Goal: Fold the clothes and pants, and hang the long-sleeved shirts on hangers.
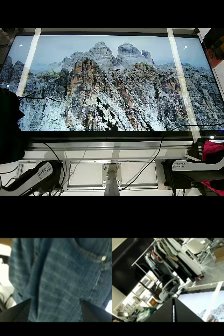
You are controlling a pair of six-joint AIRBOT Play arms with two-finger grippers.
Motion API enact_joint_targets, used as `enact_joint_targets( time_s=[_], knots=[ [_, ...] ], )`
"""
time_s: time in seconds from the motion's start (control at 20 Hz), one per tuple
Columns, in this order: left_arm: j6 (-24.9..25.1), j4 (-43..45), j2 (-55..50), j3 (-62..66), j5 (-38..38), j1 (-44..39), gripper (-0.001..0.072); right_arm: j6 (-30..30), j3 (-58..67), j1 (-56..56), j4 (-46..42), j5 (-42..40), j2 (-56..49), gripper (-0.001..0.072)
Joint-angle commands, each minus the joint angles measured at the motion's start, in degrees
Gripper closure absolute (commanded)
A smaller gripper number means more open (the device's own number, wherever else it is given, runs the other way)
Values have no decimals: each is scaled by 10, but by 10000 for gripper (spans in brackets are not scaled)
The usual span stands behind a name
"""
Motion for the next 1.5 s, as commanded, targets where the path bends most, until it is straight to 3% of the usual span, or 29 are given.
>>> enact_joint_targets(
  time_s=[0.0,0.05,0.2,0.25,0.5,0.7,1.1,1.15,1.2,1.45],
  knots=[
    [0,-9,-46,-3,-11,12,22,0,0,0,0,0,0,673],
    [10,-32,-52,-4,-17,12,22,0,0,0,0,0,0,673],
    [166,-119,-66,-11,-21,9,23,0,1,0,0,0,0,673],
    [176,-112,-70,-11,-21,6,22,0,1,0,0,0,0,673],
    [198,-81,-88,-11,-28,6,21,0,1,0,0,0,0,673],
    [187,-22,-101,-11,-49,14,22,0,1,0,0,0,0,673],
    [187,-31,-132,-11,-60,23,26,0,1,0,0,0,0,673],
    [187,-30,-137,-11,-60,28,50,0,1,0,0,0,0,673],
    [187,-30,-143,-11,-60,33,153,0,1,0,0,0,0,673],
    [174,-31,-157,-11,-45,46,521,0,0,0,0,0,0,673]
  ],
)
